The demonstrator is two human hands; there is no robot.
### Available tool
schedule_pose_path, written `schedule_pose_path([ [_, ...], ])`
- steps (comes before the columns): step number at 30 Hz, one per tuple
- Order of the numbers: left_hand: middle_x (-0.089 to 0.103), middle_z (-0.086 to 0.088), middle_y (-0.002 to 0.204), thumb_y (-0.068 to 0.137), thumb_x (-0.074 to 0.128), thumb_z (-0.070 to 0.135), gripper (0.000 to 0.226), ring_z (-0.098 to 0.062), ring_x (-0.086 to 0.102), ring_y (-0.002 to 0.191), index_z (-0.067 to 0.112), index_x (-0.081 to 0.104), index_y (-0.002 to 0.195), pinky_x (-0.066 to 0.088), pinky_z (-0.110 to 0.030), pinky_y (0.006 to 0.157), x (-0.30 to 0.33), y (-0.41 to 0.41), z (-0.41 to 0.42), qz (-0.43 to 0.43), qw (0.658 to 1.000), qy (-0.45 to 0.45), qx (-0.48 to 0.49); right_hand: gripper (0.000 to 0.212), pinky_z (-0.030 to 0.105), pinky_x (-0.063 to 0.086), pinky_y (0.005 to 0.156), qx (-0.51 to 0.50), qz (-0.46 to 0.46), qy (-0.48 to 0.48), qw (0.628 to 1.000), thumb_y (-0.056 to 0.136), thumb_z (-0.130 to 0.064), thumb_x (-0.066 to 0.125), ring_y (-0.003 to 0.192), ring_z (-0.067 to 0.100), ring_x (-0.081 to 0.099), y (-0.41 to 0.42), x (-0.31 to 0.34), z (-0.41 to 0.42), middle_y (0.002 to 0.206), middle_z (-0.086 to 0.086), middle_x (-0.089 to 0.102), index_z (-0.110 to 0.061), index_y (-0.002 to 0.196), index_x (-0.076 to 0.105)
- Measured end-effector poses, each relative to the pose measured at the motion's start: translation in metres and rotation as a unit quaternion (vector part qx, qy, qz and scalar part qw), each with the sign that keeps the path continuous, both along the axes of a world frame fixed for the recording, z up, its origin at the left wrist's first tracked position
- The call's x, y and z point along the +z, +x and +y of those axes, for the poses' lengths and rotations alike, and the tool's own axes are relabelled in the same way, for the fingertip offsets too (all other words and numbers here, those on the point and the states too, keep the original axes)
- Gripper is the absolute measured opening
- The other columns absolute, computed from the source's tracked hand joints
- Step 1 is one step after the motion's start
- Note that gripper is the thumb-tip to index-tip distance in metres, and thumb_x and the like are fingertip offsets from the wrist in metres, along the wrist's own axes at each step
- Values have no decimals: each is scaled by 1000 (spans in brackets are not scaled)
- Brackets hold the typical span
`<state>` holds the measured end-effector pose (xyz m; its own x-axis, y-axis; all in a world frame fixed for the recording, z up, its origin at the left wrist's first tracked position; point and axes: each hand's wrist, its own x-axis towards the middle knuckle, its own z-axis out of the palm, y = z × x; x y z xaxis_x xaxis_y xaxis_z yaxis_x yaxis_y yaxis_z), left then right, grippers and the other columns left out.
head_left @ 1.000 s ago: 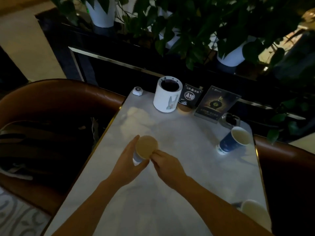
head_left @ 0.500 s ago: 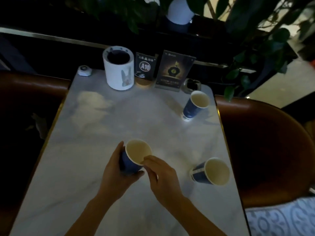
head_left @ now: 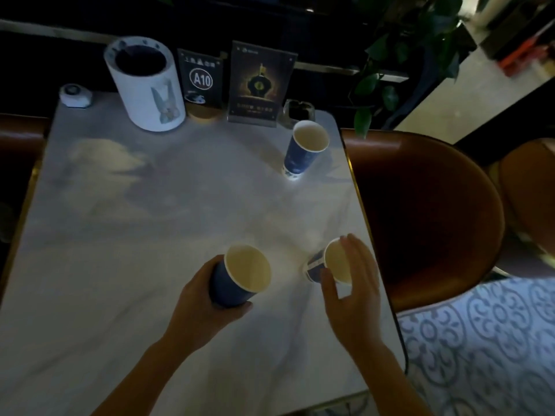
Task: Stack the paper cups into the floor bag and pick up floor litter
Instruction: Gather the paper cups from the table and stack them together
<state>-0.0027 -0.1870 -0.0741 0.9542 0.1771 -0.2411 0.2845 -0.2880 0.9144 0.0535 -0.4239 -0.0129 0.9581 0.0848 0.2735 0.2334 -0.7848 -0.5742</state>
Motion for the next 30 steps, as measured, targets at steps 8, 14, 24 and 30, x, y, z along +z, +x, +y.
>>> schedule_pose_path([
  [8, 63, 28, 108, 57, 92, 29, 80, 13, 59, 99, 56, 42, 114, 51, -7, 72, -4, -10, 0, -2, 1000, -16, -14, 85, 46, 13, 118, -36, 154, -187, 970, 83, -59, 55, 147, 25, 7, 35, -24, -8, 160, 5, 13, -27, 149, 12],
  [14, 61, 25, 113, 56, 91, 34, 81, 14, 58, 101, 49, 43, 119, 50, -10, 72, -8, -17, 7, 3, 1000, -14, -13, 70, 50, 30, 110, -44, 145, -158, 976, 85, -43, 63, 141, 28, 26, 34, -27, -6, 152, 6, 30, -26, 143, 27],
  [24, 64, 30, 105, 56, 91, 31, 79, 13, 60, 96, 60, 43, 111, 50, -7, 71, -13, -28, 12, -1, 1000, -6, -13, 70, 18, 50, 90, -63, 137, 33, 988, 77, -58, 64, 110, 10, 54, 23, 0, 0, 120, -5, 54, -14, 128, 48],
  [30, 59, 30, 107, 55, 90, 41, 78, 13, 59, 95, 59, 41, 113, 49, -12, 70, -11, -27, 19, 7, 999, 15, -38, 49, 19, 57, 74, -31, 145, 167, 975, 87, -39, 52, 111, 10, 59, 19, 38, 15, 127, -5, 52, -29, 134, 43],
])
